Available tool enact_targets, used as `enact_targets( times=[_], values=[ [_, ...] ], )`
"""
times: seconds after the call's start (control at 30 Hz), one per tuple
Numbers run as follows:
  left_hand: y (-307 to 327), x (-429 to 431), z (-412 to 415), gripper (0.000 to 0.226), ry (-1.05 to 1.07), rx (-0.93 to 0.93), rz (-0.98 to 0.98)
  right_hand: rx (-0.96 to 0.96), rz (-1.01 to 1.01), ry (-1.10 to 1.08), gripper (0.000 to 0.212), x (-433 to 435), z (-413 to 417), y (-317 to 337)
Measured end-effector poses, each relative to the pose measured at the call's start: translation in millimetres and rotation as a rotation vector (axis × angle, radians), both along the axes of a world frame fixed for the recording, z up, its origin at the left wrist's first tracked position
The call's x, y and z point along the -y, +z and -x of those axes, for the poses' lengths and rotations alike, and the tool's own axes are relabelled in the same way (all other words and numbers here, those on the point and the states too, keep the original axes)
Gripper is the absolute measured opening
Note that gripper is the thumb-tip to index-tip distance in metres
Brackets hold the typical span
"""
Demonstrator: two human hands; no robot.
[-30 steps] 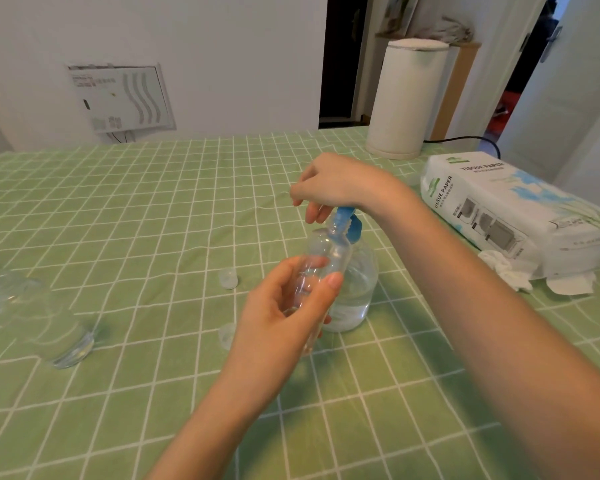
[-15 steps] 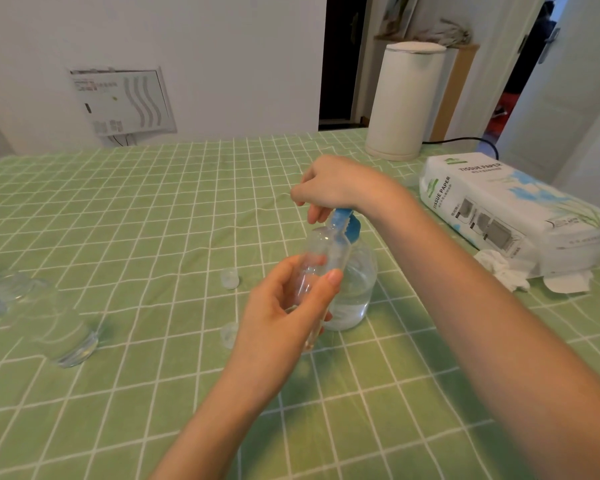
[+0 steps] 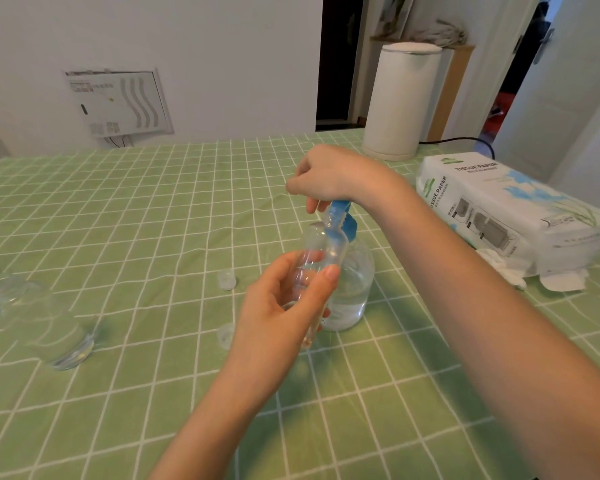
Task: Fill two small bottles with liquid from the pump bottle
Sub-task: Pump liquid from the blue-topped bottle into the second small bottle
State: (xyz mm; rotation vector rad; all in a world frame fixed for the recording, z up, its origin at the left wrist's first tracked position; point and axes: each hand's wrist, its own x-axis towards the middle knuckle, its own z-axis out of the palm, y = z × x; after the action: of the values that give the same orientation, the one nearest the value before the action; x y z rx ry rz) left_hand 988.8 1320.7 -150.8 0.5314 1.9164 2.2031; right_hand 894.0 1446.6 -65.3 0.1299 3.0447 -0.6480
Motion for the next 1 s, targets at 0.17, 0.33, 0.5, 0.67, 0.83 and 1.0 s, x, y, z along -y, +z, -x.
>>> enact_targets(
  times=[0.17,0.33,0.5,0.67,0.83,1.0],
  values=[
    [-1.1,-1.5,-0.5,0.038,0.009,0.008,-0.005,0.024,0.011,0.0,0.034,0.5,-1.2,-1.5],
    [-1.2,-1.1,-1.7,0.039,0.009,0.014,0.005,0.04,0.023,-0.012,0.034,0.1,-1.8,-5.0],
    [-2.9,0.0,-2.7,0.041,0.01,0.035,-0.004,0.073,0.06,-0.024,0.033,-0.4,-1.0,-13.6],
    [-3.0,0.1,-1.3,0.043,0.011,0.026,0.004,0.044,0.052,-0.016,0.035,-1.2,-0.6,-11.5],
    [-0.4,0.1,0.0,0.038,0.005,0.005,-0.007,-0.017,-0.042,0.0,0.032,0.2,1.9,-0.6],
    [-0.7,0.8,-0.6,0.036,0.01,0.006,-0.012,0.009,-0.052,0.007,0.033,1.0,1.2,-1.1]
  ],
)
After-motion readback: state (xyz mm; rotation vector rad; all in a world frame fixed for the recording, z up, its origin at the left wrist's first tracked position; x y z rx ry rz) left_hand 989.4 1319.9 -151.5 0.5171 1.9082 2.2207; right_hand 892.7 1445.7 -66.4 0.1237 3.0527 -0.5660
